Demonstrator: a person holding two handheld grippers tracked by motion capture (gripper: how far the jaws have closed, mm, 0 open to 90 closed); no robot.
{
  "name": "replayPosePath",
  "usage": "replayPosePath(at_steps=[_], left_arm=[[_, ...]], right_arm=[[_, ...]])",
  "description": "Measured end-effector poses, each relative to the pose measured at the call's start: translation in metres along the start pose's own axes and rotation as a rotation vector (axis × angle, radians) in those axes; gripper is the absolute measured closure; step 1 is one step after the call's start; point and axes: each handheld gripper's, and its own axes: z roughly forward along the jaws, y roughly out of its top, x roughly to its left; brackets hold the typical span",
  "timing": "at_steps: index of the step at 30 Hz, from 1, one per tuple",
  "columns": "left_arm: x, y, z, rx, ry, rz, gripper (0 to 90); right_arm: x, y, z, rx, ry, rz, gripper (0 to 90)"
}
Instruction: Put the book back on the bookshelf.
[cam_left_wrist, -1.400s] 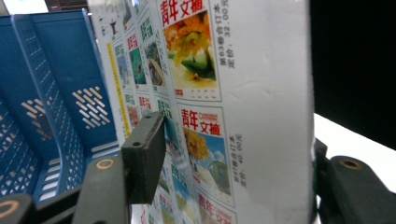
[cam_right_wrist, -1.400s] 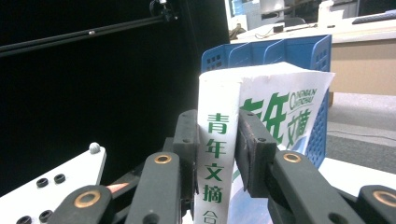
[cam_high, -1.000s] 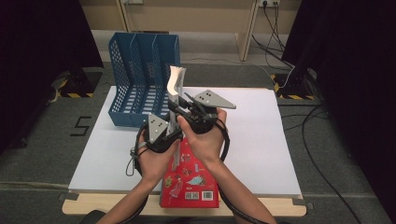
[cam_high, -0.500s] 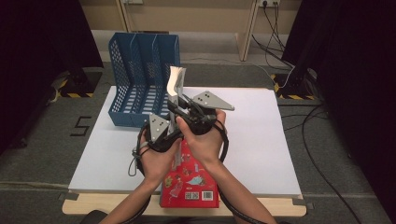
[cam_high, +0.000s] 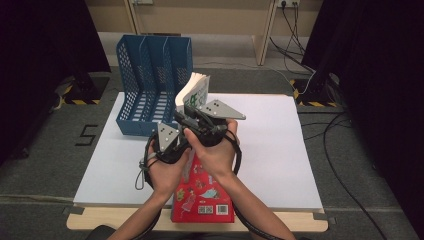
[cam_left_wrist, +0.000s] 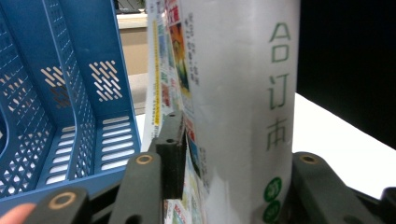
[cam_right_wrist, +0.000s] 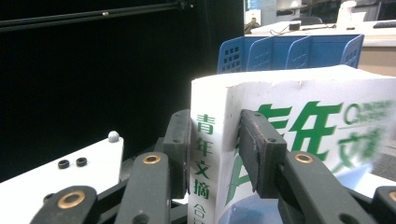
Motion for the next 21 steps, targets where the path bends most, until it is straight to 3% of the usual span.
replayPosePath(at_steps=[5,9,10,14,21], left_arm=[[0.002,-0.001,0.0,-0.004,0.0,-0.006,68.5],[0.008,-0.002,-0.001,-0.018,-0.01,-0.044,72.3],[0.01,-0.002,-0.001,-0.021,-0.014,-0.051,72.7],[0.016,-0.002,-0.002,-0.031,-0.026,-0.07,73.0],[0.028,-0.003,-0.006,-0.051,-0.05,-0.094,73.2]], right_arm=[[0.0,0.0,0.0,0.003,0.019,0.015,64.4],[-0.001,0.001,0.0,0.002,0.051,0.03,65.7],[-0.003,0.003,-0.001,-0.009,0.067,0.013,69.4],[-0.007,0.007,-0.007,-0.04,0.094,0.033,67.1],[-0.03,0.011,-0.026,-0.087,0.033,0.073,65.8]])
